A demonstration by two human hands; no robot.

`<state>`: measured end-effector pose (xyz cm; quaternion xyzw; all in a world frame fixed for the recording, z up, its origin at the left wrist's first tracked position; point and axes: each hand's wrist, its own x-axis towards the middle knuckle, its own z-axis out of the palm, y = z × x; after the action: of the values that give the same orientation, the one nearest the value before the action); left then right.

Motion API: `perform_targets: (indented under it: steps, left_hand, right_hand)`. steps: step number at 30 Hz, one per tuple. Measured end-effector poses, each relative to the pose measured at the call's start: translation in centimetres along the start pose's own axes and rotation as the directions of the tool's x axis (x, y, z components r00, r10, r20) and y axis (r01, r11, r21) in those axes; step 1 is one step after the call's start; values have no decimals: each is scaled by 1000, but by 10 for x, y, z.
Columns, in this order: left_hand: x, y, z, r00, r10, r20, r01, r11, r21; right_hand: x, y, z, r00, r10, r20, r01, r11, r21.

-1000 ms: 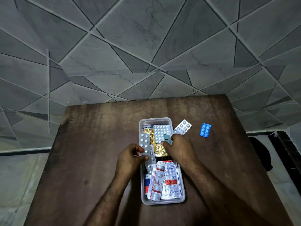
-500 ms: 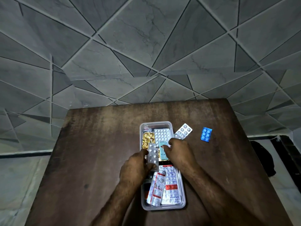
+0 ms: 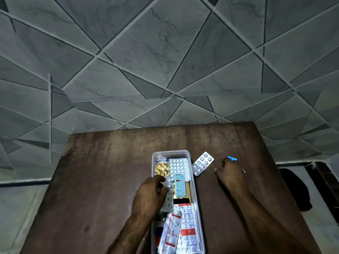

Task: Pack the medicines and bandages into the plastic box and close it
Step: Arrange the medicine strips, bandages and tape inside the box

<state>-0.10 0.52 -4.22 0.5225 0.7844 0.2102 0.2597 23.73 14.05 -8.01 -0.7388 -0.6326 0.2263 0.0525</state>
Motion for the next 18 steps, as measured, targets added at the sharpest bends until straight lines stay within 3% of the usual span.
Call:
perform_targets:
  steps: [7,12,18]
  left_hand:
    - [3,-18,2,986,-89,-143,75,992,-105]
    - [4,-31,-1,963,-256,-80,225,935,-274]
    - [4,-33,-2,964,-249,-94,216,938,-271]
  right_hand:
    - [26,17,2,998,10,58,-3,991,-131]
    - [26,23,10,999,-15,41,24,972,-232]
    - [21,18,13,995,-91,-32,77,949,-305]
